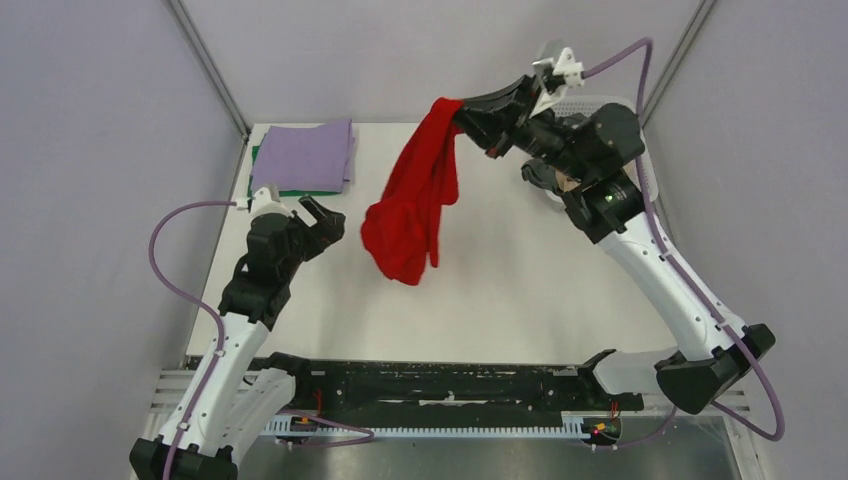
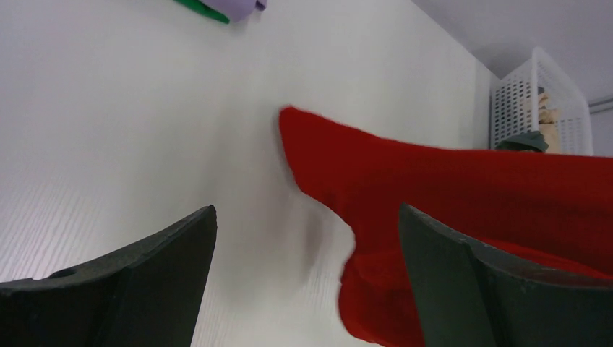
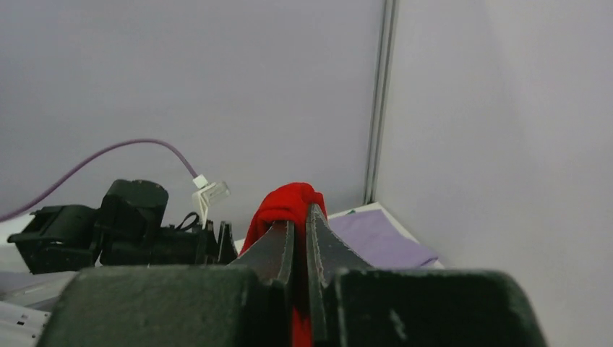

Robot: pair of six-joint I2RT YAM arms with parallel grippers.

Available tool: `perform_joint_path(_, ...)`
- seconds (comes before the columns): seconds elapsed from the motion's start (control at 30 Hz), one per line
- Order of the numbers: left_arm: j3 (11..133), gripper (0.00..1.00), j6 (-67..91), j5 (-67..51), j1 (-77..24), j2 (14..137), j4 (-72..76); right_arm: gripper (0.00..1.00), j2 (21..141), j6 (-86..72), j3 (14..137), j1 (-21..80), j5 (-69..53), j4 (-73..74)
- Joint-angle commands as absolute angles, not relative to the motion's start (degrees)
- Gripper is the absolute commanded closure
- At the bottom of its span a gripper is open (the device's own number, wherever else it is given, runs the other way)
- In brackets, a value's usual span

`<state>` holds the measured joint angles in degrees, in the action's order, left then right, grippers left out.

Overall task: Fold and stack the t-shirts
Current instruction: Move the tshirt to the center of the board, then flatten out the tshirt

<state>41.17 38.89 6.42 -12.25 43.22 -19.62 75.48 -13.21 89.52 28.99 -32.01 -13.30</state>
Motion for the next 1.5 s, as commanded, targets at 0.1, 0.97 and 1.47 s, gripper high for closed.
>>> perform_joint_path(0.1,43.17,0.00,46.45,14.68,-12.30,42.28,-29.82,1.00,68.31,-9.68,70.80,31.58,-16.52,-11.98)
perform_joint_path(0.97,31.04,0.00,49.61,-2.46,-36.95,56.04,-26.87,0.02,47.01,-14.90,20.77,31.47,33.74,-9.33)
perform_joint_path(1.47,33.66,0.00,48.18,7.59,-40.25,77.00,-16.83,0.02,43.27,-14.40,17.40,31.52,32.49,-12.96)
